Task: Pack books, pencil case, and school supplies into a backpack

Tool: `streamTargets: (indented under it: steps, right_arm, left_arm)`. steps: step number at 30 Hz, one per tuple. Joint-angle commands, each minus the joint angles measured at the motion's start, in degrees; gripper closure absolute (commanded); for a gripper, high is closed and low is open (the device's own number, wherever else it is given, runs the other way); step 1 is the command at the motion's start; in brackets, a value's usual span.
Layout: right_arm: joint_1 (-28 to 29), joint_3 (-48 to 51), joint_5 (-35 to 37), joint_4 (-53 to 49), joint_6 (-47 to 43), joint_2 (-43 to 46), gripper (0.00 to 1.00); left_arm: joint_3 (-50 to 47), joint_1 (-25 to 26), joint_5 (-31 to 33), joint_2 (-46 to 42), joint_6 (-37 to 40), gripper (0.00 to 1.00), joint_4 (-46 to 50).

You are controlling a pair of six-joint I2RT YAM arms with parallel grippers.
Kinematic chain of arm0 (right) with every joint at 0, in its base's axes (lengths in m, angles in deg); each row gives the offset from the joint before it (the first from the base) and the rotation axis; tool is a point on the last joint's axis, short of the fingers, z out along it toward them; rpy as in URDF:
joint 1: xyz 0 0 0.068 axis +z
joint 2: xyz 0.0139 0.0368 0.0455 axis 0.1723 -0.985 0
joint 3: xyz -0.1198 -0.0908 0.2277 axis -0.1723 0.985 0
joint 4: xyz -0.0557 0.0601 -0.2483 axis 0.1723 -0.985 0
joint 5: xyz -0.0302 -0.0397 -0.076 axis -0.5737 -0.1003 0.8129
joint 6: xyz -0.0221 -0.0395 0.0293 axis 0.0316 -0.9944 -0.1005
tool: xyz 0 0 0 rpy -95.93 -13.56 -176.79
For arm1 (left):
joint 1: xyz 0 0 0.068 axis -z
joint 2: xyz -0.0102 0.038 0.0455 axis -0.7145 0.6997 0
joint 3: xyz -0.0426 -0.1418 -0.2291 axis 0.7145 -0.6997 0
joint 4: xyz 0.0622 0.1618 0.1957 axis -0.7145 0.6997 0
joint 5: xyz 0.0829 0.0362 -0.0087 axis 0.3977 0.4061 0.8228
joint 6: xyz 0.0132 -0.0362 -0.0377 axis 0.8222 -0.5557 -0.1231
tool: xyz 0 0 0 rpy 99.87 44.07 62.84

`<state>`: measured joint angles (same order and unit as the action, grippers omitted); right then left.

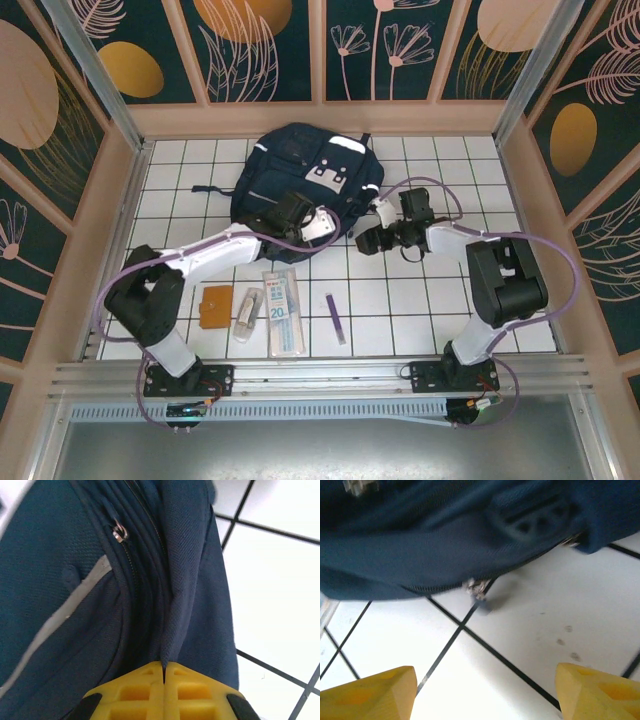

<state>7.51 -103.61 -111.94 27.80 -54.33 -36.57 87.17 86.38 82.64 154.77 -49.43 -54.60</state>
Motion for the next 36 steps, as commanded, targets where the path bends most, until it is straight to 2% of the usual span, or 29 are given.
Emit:
streamTargets:
  steps: [1, 7, 9, 12, 16, 20, 23, 29, 30, 32, 34, 36]
  right_arm:
    - [1.4, -2.8, -3.7, -1.4, -5.1, -1.6, 0.27]
    - [4.0, -5.8, 1.4, 0.0, -7.7, -3.9, 0.27]
    - [5.5, -4.7, 3.1, 2.7, -10.5, -2.8, 0.27]
    - [6.8, -1.2, 6.0, 9.3, -13.7, -0.4, 0.33]
    - [7.4, 1.8, 7.9, 15.6, -16.3, 1.1, 0.52]
    - [7.6, 5.0, 9.1, 22.0, -16.4, 3.1, 0.85]
    - [7.4, 6.7, 7.8, 23.6, -16.3, 4.9, 1.0]
    - [6.9, 9.4, 5.6, 24.5, -16.9, 7.3, 1.0]
    - [6.9, 9.2, 5.8, 24.3, -16.7, 7.3, 0.97]
    - [6.8, 8.7, 6.2, 23.1, -16.5, 6.8, 0.69]
    - [6.8, 8.1, 6.4, 22.2, -16.3, 6.3, 0.56]
    - [6.9, 7.4, 7.5, 22.4, -16.1, 5.6, 0.51]
  left_arm:
    - [2.7, -0.7, -2.0, -4.5, 2.8, 1.0, -0.9]
    - [4.3, -1.3, -5.6, -6.5, 5.5, 1.0, 3.0]
    - [3.5, -1.5, -6.8, -8.3, 5.9, 1.0, 2.1]
    - [2.3, -2.1, -8.9, -11.0, 6.5, 1.0, 0.1]
    - [2.7, -3.1, -11.0, -11.9, 6.3, 1.0, 0.6]
    - [2.1, -3.3, -12.6, -12.3, 7.2, 1.0, 1.1]
    - [1.5, -3.7, -12.8, -12.8, 7.1, 1.0, 0.9]
    - [0.9, -4.4, -13.9, -13.6, 6.8, 1.0, 0.5]
    - [0.9, -4.4, -14.1, -13.7, 6.8, 1.0, 0.5]
    - [0.9, -4.5, -14.5, -13.9, 6.8, 1.0, 0.1]
    - [0.9, -4.5, -15.1, -14.1, 7.0, 1.0, -0.2]
    - [1.2, -4.5, -15.7, -14.1, 7.1, 1.0, 0.0]
